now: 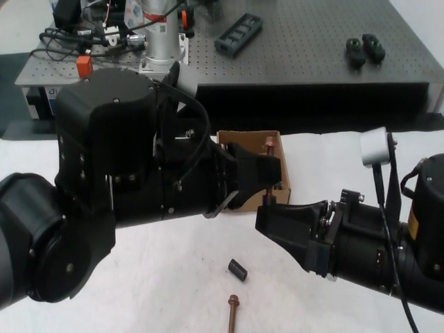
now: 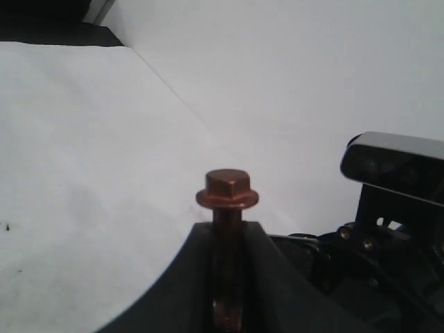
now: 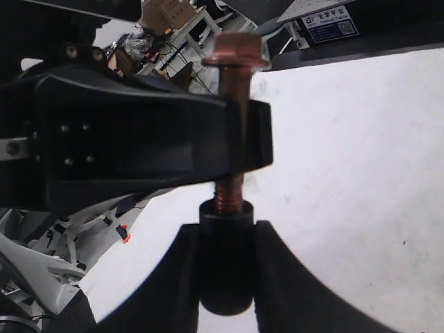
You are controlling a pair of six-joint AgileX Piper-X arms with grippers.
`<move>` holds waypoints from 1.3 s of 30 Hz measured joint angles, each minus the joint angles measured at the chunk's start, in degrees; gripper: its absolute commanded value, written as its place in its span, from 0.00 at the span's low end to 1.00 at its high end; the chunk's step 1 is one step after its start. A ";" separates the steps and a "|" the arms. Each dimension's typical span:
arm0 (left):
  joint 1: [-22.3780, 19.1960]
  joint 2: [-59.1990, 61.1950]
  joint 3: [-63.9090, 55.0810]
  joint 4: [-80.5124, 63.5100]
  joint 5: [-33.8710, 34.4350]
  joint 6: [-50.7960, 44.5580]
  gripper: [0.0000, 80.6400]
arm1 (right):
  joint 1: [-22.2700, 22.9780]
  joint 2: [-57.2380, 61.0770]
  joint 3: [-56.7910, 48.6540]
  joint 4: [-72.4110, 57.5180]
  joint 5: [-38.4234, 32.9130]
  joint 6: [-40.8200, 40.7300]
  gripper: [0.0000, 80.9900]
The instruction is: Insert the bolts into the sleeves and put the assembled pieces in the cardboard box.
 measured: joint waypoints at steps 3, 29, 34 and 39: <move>0.00 0.00 0.00 -0.20 0.00 -1.09 0.01 | 0.00 0.00 0.00 0.01 0.00 -0.01 0.03; -0.15 6.68 -1.03 23.32 -19.36 9.24 0.59 | -16.23 24.13 -23.75 17.83 14.45 -17.79 0.03; -0.14 14.45 -1.64 32.29 -19.73 10.37 0.59 | -16.49 39.72 -39.57 26.08 15.47 -22.28 0.03; -1.66 18.14 -2.08 33.96 -19.70 10.12 0.59 | -16.16 53.68 -55.20 34.75 16.58 -23.02 0.03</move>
